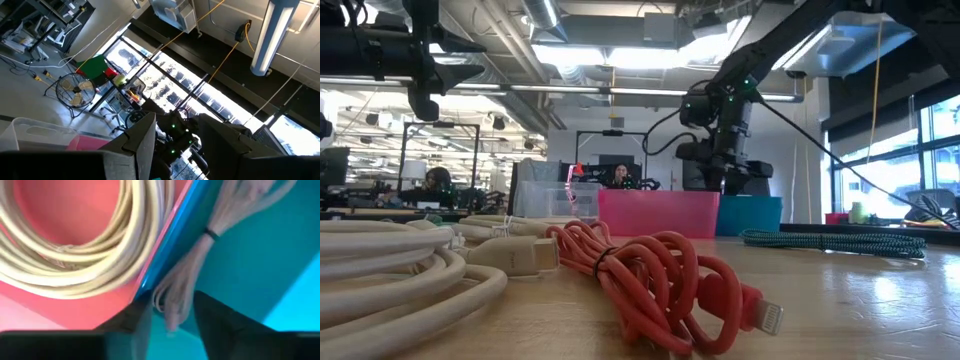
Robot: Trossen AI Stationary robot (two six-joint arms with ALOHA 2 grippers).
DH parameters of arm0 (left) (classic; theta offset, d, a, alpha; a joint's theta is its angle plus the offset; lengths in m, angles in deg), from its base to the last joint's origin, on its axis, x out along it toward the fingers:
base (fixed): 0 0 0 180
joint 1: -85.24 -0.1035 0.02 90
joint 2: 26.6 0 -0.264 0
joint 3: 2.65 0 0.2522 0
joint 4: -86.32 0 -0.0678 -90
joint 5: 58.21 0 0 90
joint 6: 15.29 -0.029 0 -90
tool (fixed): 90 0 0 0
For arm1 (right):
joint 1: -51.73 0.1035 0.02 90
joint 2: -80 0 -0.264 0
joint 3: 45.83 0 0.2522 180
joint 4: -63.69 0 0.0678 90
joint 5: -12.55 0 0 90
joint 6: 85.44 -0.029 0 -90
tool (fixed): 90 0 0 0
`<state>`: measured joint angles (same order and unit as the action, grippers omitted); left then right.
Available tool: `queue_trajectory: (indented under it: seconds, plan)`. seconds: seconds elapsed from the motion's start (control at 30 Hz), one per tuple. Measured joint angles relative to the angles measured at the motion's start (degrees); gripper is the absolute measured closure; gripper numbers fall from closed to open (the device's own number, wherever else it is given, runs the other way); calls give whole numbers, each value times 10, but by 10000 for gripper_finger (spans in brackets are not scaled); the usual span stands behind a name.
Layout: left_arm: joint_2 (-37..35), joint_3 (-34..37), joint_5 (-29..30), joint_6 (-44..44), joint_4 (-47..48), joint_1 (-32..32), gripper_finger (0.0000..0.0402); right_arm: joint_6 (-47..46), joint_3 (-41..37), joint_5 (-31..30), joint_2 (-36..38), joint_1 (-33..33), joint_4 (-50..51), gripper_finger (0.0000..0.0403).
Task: Pick & Place USB Port
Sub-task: Put the blue patterned USB cable into the transparent bin
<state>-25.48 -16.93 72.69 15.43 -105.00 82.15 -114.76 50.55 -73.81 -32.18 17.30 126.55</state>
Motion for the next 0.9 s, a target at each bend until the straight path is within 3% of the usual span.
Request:
queue_trajectory:
  seconds: [0.2, 0.47, 0.7, 0.9]
  plan:
    - [0, 0, 0, 0, 0, 0, 258, 3, 35, -35, 0, 1, 57, 190]
    - [0, 0, 0, 0, 0, 0, 258, 30, 78, -139, 68, 49, 172, 187]
    - [0, 0, 0, 0, 0, 0, 258, -24, 79, -111, 179, 155, 273, 199]
    - [0, 0, 0, 0, 0, 0, 258, -184, 79, -116, 226, 295, 392, 199]
